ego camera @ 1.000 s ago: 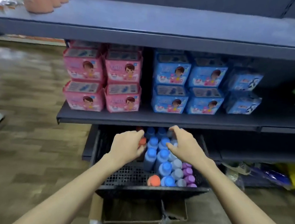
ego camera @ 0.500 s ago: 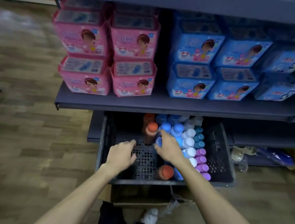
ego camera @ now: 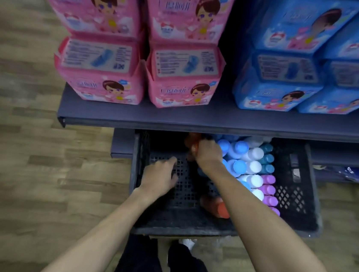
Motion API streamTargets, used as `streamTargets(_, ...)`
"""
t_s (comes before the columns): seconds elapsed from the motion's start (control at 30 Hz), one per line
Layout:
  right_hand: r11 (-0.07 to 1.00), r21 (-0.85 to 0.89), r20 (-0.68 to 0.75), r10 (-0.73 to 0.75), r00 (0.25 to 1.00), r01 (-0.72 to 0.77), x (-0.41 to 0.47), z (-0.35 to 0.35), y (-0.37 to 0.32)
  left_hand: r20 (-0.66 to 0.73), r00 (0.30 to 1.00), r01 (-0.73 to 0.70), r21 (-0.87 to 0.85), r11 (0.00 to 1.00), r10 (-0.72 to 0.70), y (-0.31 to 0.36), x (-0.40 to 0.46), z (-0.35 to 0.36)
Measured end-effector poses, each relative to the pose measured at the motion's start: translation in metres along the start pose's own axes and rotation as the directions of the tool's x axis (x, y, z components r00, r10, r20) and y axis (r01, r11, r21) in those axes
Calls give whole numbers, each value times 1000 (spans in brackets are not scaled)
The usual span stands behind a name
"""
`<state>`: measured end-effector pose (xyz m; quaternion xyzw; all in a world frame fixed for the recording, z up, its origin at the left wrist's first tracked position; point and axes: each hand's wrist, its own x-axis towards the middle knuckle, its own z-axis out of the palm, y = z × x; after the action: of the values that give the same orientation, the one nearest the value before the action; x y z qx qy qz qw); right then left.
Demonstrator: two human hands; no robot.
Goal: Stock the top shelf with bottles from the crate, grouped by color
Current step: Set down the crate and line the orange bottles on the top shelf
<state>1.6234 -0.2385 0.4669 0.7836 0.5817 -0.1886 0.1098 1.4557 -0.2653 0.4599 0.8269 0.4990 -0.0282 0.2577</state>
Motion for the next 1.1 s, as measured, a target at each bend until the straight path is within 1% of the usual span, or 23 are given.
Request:
streamTargets(0.1, 996, -90, 8, -5, 1000, 6, 6, 7, -4, 16, 1000, 4, -14, 1000, -4, -2, 5, 3)
streamTargets(0.17, 992, -122, 9, -9, 1000, 10, 9, 12, -5, 15, 999, 38, -54, 998, -37, -4, 9, 4)
streamTargets(0.27, 993, -116, 25, -12, 1000, 15, 12, 18, -5, 18, 998, 68, -88, 994, -67, -6, 11, 7)
streamTargets(0.43, 1000, -18, 9, -15, 1000, 15, 21, 21, -4, -3, 998, 55, -99, 994, -56, -6, 9, 5)
streamTargets(0.53, 984, 170, -1, 59, 998, -58, 14, 18, 0, -24, 999, 44, -118, 992, -47, -5, 8, 1)
streamTargets(0.67, 944, 311, 36, 102, 994, -108, -12, -1, 8, -56, 998, 22, -110, 994, -28, 1, 6, -6)
streamTargets(0.8, 899, 435, -36, 80, 996, -57, -43, -25, 28, -77, 997, 2, -77, 997, -8, 9, 0, -19)
streamTargets(0.9, 872, 488, -51, 77, 996, -43, -63, -38, 42, -103, 995, -11, -32, 999, 7, 18, -5, -30)
streamTargets(1.0, 829, 560, -81, 52, 995, 2, -81, -51, 52, -119, 993, -5, 2, 1000, 5, 28, -13, -39)
streamTargets(1.1, 784, 616, -144, 22, 989, 72, -100, -68, 58, -111, 994, -10, 30, 999, 13, 42, -21, -47)
